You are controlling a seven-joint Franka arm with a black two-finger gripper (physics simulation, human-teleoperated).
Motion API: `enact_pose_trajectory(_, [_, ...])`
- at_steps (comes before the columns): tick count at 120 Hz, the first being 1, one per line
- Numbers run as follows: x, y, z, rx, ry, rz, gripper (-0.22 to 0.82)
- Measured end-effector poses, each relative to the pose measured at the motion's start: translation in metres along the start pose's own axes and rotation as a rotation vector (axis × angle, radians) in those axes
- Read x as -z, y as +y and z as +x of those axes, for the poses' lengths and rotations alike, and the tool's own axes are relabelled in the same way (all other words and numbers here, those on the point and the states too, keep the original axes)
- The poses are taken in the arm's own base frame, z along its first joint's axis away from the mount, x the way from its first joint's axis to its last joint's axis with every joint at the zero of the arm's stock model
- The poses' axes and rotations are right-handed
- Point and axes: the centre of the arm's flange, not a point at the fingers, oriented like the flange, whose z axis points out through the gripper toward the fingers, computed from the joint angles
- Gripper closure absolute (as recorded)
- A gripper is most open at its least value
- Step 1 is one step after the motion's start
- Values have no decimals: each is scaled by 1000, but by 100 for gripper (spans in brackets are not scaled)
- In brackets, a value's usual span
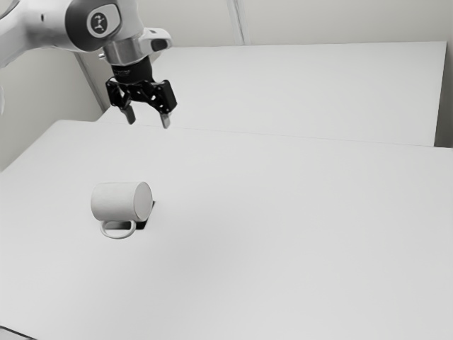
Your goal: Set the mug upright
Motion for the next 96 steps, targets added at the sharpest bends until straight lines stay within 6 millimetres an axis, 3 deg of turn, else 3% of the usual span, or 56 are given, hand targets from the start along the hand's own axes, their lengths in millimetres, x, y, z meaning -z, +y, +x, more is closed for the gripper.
enact_pose_trajectory(27, [7,-8,8,20,16,-6,0])
enact_pose_trajectory(46, [0,-14,17,32,0,-9,0])
enact_pose_trajectory(67, [-12,-64,33,111,-17,-22,0])
enact_pose_trajectory(96, [-29,-124,37,183,-46,-60,0])
